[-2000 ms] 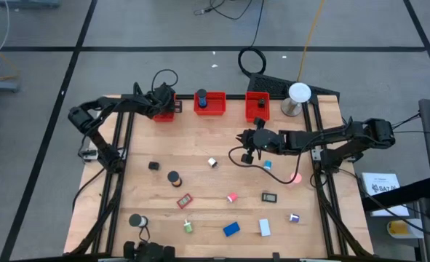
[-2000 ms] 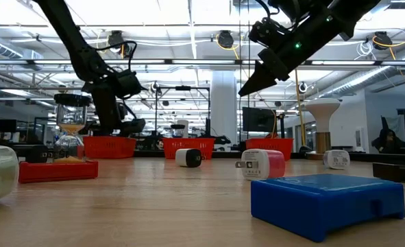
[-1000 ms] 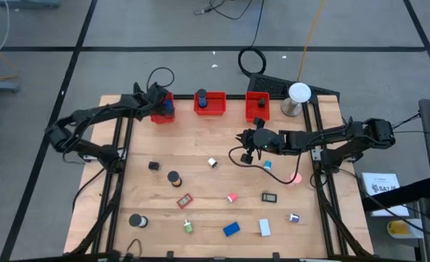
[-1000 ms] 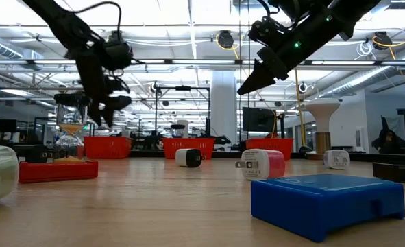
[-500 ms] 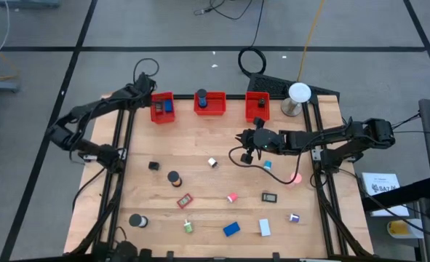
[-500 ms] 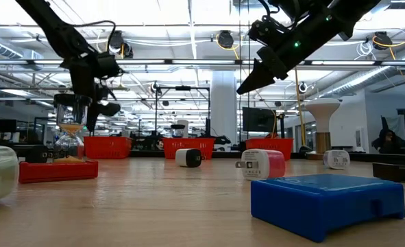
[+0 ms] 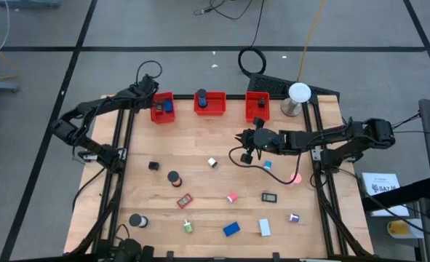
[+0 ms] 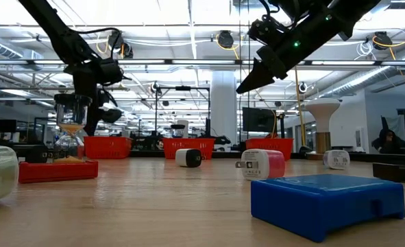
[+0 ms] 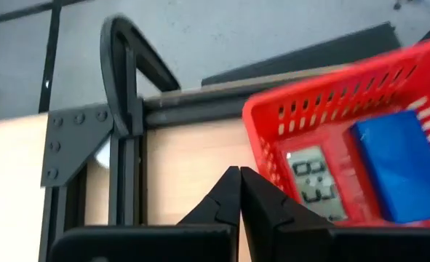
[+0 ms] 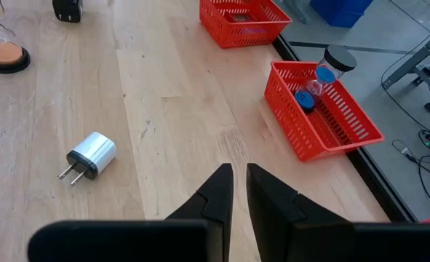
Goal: Pick & Place Office items
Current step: Adjust the left orange basket
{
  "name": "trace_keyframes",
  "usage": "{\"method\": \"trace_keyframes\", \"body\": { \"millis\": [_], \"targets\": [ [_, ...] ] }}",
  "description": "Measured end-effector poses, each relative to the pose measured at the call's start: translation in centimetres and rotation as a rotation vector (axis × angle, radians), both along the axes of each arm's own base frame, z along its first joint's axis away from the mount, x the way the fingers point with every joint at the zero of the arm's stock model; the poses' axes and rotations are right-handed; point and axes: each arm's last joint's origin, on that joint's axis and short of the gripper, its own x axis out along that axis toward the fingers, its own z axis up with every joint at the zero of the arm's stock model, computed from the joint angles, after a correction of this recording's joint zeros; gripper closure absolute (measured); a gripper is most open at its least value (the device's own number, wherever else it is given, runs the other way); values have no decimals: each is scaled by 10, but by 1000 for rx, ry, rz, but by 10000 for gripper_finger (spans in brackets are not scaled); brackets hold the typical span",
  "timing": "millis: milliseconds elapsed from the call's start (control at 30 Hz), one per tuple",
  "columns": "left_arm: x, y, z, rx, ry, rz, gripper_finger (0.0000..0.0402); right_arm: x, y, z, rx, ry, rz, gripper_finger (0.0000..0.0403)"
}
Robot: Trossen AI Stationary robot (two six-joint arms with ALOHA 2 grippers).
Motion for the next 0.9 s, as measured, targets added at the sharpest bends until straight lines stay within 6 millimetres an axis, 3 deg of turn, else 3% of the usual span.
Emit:
{"method": "trace_keyframes", "body": {
  "millis": [400, 600, 900],
  "targets": [
    [2, 2, 2, 22, -20, -23, 394, 0, 0, 0, 1, -3, 1, 369],
    [5, 1, 4, 102, 76, 28, 394, 0, 0, 0, 1, -4, 1, 369],
    [3, -1, 1, 53, 101, 4, 394, 0, 0, 1, -2, -5, 3, 369]
  ]
}}
